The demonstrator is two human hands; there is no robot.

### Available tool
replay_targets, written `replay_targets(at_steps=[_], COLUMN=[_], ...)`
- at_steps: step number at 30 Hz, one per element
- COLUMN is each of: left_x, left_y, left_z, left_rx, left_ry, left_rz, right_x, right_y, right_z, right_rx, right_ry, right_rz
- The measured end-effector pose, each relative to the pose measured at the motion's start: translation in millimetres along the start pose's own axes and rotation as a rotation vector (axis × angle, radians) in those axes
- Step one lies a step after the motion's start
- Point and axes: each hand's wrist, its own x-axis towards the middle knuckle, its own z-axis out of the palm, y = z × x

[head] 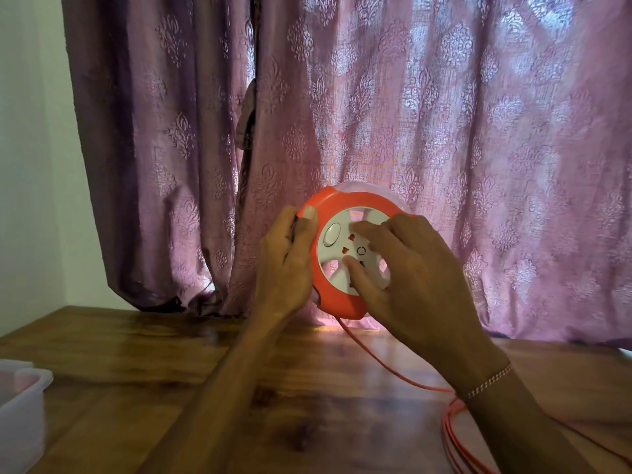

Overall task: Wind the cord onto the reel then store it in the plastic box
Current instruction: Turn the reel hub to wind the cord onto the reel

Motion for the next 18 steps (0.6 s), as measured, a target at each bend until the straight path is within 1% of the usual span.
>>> replay_targets(at_steps=[3,6,8,12,15,18], left_x=[-0.8,-1.1,-1.5,-1.9,-1.6,-1.8], left_y=[2.4,3.0,2.9,0.2,0.2,1.1], left_z=[-0.6,-0.7,-0.9,-0.5,0.0,0.6], left_rx=[-0.017,-0.018,0.000,0.036,0.039,0.015], left_ry=[-0.004,-0.002,-0.001,-0.009,-0.010,-0.012], left_rz=[-0.004,-0.009,-0.005,0.005,0.005,-0.006], right_x=[0.5,1.2,1.0,0.0,0.5,-0.8], right_y=[2.1,4.4,4.3,3.0,0.4,-3.4], right_z=[-5.6,-6.3,-4.9,-7.0,-8.9,-8.3], right_rx=[0.055,-0.012,-0.065,-0.155,-0.150,-0.134], right_ry=[-0.060,-0.154,-0.188,-0.194,-0.195,-0.148], right_rz=[-0.119,-0.169,-0.152,-0.124,-0.073,-0.010])
